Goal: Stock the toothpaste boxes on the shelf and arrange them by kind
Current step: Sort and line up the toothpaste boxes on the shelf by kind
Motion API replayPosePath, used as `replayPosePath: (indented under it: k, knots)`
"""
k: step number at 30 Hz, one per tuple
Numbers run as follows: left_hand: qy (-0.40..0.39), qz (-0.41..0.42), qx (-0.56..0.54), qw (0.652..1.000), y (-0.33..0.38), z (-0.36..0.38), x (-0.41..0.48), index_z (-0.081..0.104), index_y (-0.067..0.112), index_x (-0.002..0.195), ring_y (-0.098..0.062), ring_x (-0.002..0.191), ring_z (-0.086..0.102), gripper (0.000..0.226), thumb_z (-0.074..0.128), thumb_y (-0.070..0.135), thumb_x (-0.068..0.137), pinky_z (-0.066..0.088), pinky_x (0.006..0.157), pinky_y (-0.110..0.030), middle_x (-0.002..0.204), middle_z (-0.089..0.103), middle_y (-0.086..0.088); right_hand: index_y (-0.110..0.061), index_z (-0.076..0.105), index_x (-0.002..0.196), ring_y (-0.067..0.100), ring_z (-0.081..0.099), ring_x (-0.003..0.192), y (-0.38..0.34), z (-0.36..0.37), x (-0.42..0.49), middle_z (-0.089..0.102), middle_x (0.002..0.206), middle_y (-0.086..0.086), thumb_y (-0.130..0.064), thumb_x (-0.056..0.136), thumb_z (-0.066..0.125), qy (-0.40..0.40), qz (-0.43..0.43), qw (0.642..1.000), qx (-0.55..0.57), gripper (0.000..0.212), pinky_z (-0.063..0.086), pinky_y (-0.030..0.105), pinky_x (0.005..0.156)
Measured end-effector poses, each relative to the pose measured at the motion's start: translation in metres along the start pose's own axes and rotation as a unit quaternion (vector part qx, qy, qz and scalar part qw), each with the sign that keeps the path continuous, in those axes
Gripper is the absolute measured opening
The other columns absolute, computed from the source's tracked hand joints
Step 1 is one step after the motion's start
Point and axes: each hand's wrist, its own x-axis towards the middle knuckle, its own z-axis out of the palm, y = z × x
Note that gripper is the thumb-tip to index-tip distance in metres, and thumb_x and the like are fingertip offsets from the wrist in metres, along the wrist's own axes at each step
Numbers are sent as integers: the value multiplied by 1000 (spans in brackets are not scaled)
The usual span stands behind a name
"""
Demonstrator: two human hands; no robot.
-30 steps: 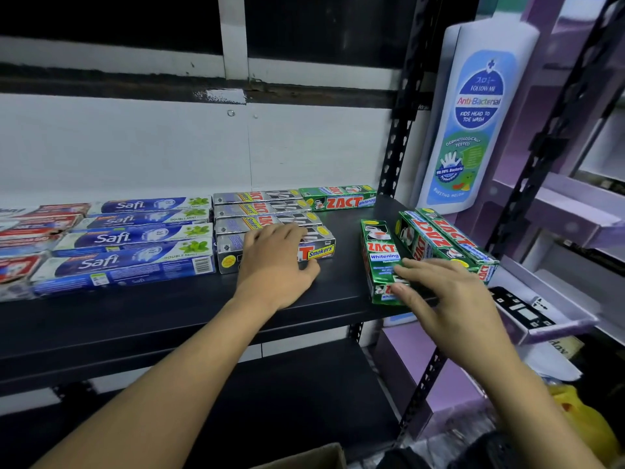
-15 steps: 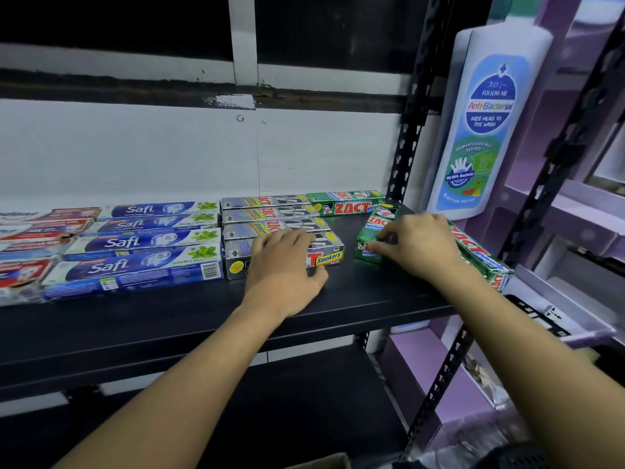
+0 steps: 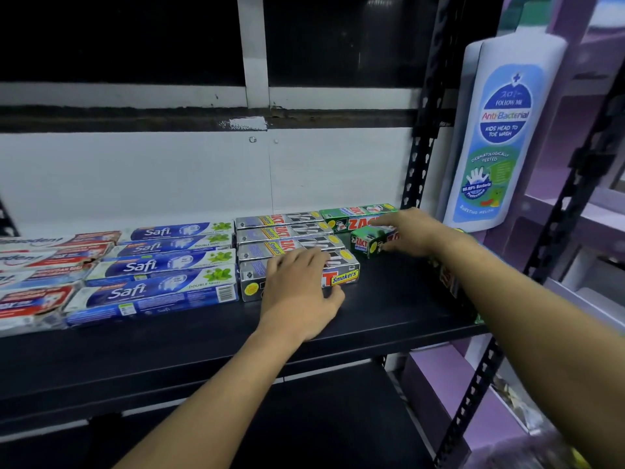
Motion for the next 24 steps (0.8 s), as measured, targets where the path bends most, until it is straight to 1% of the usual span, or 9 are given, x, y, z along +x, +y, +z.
replayPosePath:
  k: [1, 2, 5, 8, 11, 14, 17, 21, 24]
  knots:
    - [0, -1, -1, 1000, 0, 0, 0, 42, 31, 145, -12, 139, 33, 58, 46, 56, 93, 15, 118, -35, 149, 42, 14, -32, 48, 144, 27, 47, 131, 3, 3, 3, 51, 145, 3, -32, 91, 67, -2, 10, 1000, -10, 56, 39, 37, 106]
    - [-1, -1, -1, 1000, 0, -1, 0, 41, 31, 145, -12, 139, 32, 58, 46, 56, 93, 15, 118, -35, 149, 41, 14, -32, 47, 144, 28, 47, 131, 4, 6, 7, 52, 145, 4, -31, 93, 64, 3, 18, 1000, -16, 54, 39, 37, 105]
    - [-1, 1, -3, 1000, 1, -2, 0, 40, 31, 145, -12, 140, 31, 58, 45, 56, 93, 14, 118, -35, 150, 40, 14, -31, 54, 139, 31, 53, 122, -5, 17, 18, 57, 137, 8, -32, 94, 62, 38, 36, 998, -24, 45, 47, 40, 96]
    - [-2, 4, -3, 1000, 1, -2, -1, 40, 31, 145, -12, 140, 30, 57, 45, 56, 93, 12, 118, -35, 150, 40, 14, -30, 62, 128, 33, 59, 113, -20, 25, 27, 63, 127, 9, -30, 94, 61, 65, 49, 996, -34, 34, 52, 41, 89]
    - [0, 5, -5, 1000, 1, -2, -1, 41, 31, 143, -11, 139, 31, 56, 46, 56, 93, 12, 117, -34, 148, 40, 15, -28, 66, 122, 35, 59, 109, -29, 38, 34, 67, 117, 13, -28, 96, 57, 110, 69, 991, -13, 28, 53, 39, 85]
    - [0, 6, -4, 1000, 1, -2, -1, 42, 32, 142, -11, 139, 31, 55, 46, 56, 93, 12, 117, -34, 148, 41, 16, -28, 67, 120, 37, 52, 110, -34, 53, 37, 67, 107, 14, -28, 96, 56, 165, 88, 982, 30, 27, 49, 40, 85]
    - [-4, 5, 0, 1000, 0, 0, 0, 40, 33, 143, -10, 141, 29, 57, 46, 57, 92, 11, 118, -35, 150, 39, 16, -27, 66, 116, 36, 49, 108, -35, 66, 41, 67, 102, 10, -30, 96, 54, 203, 86, 975, 29, 23, 44, 41, 84]
    - [-7, 6, 7, 1000, 0, 1, 0, 38, 33, 145, -10, 143, 27, 59, 45, 58, 92, 10, 119, -35, 152, 37, 16, -28, 64, 118, 33, 49, 106, -29, 71, 45, 67, 104, 3, -36, 96, 52, 215, 61, 975, 3, 26, 39, 39, 77]
    - [-8, 3, 11, 1000, 1, 2, 0, 38, 34, 146, -10, 143, 26, 60, 45, 59, 92, 9, 119, -34, 153, 36, 17, -29, 63, 117, 33, 47, 108, -27, 73, 45, 66, 109, 0, -37, 95, 52, 216, 61, 974, 11, 25, 36, 39, 79]
